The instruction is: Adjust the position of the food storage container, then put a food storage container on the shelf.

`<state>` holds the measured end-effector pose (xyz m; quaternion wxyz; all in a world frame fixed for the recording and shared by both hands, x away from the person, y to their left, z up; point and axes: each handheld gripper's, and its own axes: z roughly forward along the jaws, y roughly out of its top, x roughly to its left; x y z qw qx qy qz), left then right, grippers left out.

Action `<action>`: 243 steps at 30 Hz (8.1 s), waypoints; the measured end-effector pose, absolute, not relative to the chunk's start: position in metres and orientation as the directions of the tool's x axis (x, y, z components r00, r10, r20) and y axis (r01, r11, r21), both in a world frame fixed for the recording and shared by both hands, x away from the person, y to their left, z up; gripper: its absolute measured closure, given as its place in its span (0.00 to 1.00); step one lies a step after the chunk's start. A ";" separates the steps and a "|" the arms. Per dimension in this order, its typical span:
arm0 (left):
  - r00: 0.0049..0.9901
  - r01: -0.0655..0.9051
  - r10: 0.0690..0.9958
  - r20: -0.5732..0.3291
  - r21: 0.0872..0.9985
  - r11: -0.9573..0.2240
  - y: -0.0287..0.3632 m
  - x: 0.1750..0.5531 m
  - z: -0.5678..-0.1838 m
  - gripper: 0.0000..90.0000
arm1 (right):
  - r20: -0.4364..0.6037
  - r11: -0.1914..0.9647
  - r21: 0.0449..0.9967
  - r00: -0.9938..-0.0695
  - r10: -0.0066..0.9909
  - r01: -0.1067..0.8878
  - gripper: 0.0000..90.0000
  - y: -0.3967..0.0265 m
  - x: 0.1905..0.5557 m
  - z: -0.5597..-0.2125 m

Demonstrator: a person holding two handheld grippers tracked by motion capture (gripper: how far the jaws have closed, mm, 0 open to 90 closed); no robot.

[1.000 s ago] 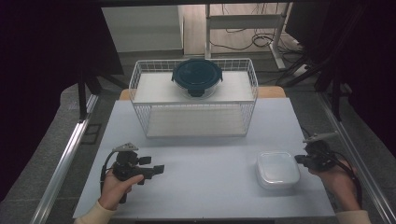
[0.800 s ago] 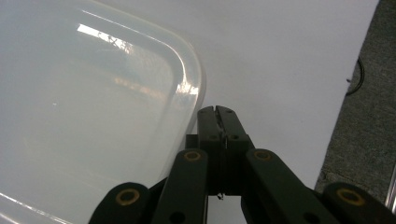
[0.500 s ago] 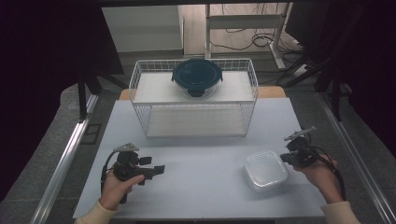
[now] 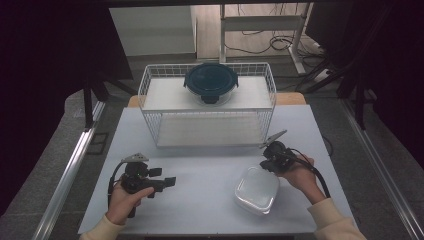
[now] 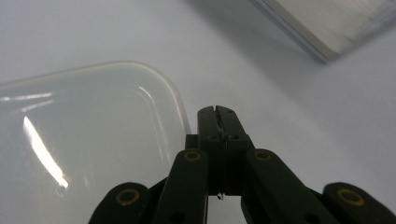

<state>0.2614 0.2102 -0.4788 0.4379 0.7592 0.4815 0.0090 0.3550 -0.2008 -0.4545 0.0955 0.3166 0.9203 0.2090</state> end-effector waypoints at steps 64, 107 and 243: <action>0.526 0.735 0.746 -0.408 0.660 -0.157 0.208 0.264 -0.483 0.24 | -0.020 0.747 0.500 -0.856 0.517 0.439 0.99 -0.149 0.291 -0.485; 0.504 0.704 0.780 -0.371 0.699 -0.122 0.199 0.254 -0.480 0.26 | 0.316 0.301 0.733 -0.698 0.643 0.609 0.27 -0.201 0.280 -0.473; 0.518 0.749 0.551 -0.654 0.658 0.077 0.180 0.262 -0.444 0.88 | 0.606 0.137 0.695 -0.677 0.417 0.706 0.90 -0.168 0.297 -0.434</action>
